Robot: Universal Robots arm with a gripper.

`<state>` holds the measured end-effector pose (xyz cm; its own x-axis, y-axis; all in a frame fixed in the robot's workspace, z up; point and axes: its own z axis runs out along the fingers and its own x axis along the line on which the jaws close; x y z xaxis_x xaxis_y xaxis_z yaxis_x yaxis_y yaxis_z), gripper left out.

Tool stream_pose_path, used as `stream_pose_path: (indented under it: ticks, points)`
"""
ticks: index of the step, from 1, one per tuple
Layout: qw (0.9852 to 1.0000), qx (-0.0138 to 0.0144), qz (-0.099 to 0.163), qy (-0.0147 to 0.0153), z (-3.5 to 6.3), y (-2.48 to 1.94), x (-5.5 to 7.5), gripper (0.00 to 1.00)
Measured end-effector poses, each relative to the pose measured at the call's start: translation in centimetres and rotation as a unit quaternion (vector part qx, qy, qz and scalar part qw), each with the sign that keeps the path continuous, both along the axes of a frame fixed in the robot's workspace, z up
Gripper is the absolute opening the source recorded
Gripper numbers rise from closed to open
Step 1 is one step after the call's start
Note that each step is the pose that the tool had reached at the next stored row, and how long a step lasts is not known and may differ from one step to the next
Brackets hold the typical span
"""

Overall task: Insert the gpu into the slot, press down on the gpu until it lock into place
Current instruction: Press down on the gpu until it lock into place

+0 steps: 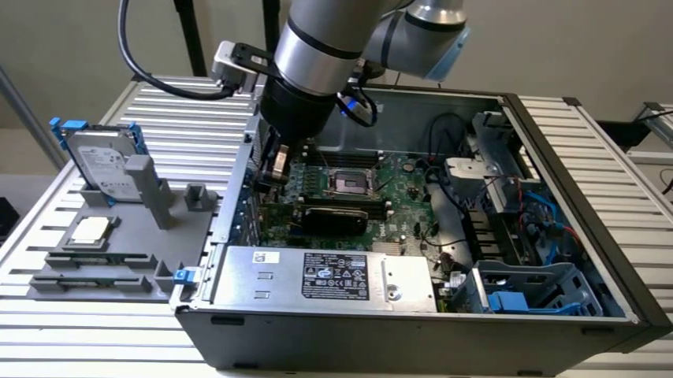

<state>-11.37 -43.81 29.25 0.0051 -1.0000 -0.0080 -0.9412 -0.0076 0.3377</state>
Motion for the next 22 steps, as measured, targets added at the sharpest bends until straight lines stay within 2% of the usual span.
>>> stream_pose_path:
  ticks: [22]
  points:
    - [0.9999, -0.0001, -0.012, 0.0002, -0.23, 0.00, -0.30, 0.11]
